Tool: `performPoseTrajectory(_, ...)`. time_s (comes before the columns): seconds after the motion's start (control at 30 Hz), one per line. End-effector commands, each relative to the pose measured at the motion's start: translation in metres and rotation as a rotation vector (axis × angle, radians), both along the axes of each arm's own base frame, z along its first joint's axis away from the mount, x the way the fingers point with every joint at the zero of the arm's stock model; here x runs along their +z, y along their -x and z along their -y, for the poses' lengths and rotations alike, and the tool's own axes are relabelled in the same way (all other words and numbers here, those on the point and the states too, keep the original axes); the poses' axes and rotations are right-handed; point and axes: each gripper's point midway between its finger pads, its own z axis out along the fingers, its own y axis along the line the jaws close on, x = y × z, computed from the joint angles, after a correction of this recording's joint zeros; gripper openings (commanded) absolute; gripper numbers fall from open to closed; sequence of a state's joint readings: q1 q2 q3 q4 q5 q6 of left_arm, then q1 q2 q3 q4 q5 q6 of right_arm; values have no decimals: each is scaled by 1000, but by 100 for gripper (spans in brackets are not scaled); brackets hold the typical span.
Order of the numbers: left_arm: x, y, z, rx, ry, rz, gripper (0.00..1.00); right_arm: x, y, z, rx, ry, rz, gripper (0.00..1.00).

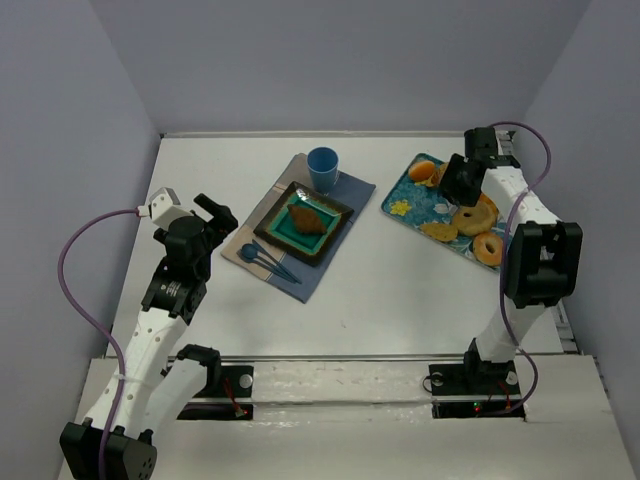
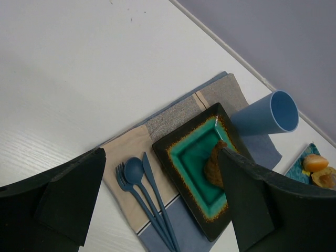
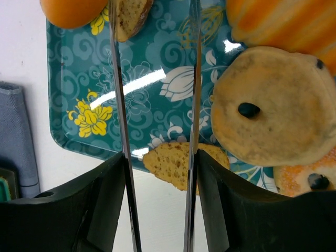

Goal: Place the bread

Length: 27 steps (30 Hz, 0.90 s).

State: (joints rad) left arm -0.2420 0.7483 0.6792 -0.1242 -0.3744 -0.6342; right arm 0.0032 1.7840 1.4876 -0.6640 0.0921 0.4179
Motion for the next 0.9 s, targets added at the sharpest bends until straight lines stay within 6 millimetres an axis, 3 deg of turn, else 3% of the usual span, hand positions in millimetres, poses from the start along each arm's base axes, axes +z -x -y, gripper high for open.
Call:
performPoseTrajectory(0.0,11,-2,-1,10,10,52,99,26,-37,-3,5,-43,116,59)
performPoseTrajectory(0.13,10,-2,-1,8,8,48,99,14,-44,-2,-3,-45,98,53)
performPoseTrajectory(0.2,10,-2,0,7,8,47,99,10,-47,0,-16,-39,102,41)
performPoseTrajectory(0.33,11,-1,0,4,11,51,99,12,-47,3,-28,-24,111,30)
performPoseTrajectory(0.57,13,0,0,3,14,60,99,50,-26,4,-12,-9,186,25)
performPoseTrajectory(0.67,12,0,1,0,16,59,99,84,-10,-8,64,-40,271,25)
performPoseTrajectory(0.7,12,-1,1,0,16,57,99,81,-1,-20,116,-87,269,25)
performPoseTrajectory(0.73,12,-1,1,0,16,57,99,104,6,-24,158,-88,342,25)
performPoseTrajectory(0.77,11,-2,1,0,15,54,99,102,17,-49,244,-115,345,25)
performPoseTrajectory(0.8,11,-2,1,0,15,54,99,114,18,-48,262,-96,383,25)
performPoseTrajectory(0.83,10,-2,1,-1,14,50,99,120,30,-76,382,-68,409,25)
performPoseTrajectory(0.87,10,-3,2,-1,14,48,99,117,34,-92,444,-49,406,25)
